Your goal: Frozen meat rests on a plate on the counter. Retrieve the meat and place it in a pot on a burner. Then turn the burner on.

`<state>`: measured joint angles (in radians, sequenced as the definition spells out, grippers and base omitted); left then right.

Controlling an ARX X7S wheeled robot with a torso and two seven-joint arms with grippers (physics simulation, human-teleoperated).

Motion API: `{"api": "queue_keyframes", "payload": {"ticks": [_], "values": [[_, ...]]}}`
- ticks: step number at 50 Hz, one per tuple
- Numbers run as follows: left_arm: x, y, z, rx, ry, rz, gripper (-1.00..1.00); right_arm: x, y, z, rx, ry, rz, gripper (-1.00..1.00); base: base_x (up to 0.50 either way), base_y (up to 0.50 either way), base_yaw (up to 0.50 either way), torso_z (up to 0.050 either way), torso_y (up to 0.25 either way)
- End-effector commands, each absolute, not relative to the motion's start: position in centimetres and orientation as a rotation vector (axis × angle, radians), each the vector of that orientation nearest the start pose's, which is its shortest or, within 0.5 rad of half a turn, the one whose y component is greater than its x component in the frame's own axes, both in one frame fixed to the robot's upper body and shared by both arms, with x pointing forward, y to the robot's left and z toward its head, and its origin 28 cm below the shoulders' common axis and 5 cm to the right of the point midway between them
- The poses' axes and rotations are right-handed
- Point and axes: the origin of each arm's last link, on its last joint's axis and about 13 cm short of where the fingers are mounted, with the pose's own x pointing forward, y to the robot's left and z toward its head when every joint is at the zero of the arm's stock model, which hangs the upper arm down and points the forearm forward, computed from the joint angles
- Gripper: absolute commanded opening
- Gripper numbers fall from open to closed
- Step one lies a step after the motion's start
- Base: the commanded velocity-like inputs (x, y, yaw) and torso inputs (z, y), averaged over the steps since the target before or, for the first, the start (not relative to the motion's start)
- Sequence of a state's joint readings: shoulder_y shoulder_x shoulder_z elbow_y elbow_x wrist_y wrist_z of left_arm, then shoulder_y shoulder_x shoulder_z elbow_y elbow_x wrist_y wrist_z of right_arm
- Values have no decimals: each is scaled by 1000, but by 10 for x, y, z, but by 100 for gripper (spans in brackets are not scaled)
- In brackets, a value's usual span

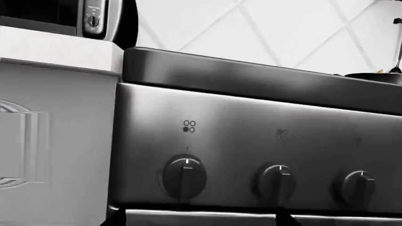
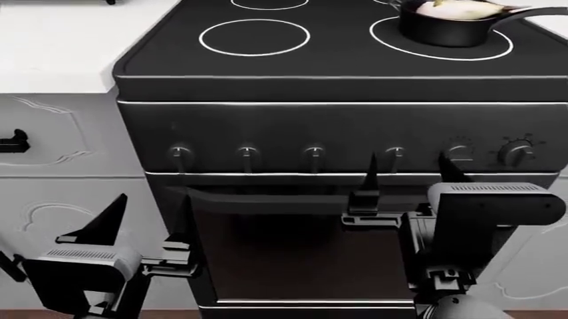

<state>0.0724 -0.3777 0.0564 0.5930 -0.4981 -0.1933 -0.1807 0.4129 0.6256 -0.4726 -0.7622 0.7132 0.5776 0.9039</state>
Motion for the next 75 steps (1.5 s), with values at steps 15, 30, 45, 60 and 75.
{"api": "queue_keyframes", "payload": {"ticks": [15, 30, 45, 60, 75], "values": [[183, 235, 112, -166, -224, -145, 100, 204, -94, 176, -64, -180, -77, 100, 0, 0, 0, -43, 0], [185, 236, 107, -207, -181, -151, 100, 222, -98, 183, -112, -74, -73, 100, 0, 0, 0, 0, 0], [186, 237, 105, -205, -161, -132, 100, 235, -102, 181, -120, -36, -74, 100, 0, 0, 0, 0, 0], [187, 238, 104, -213, -155, -126, 100, 248, -105, 175, -117, -23, -101, 100, 0, 0, 0, 0, 0], [189, 239, 104, -214, -152, -119, 100, 256, -106, 171, -115, -12, -100, 100, 0, 0, 0, 0, 0]]}}
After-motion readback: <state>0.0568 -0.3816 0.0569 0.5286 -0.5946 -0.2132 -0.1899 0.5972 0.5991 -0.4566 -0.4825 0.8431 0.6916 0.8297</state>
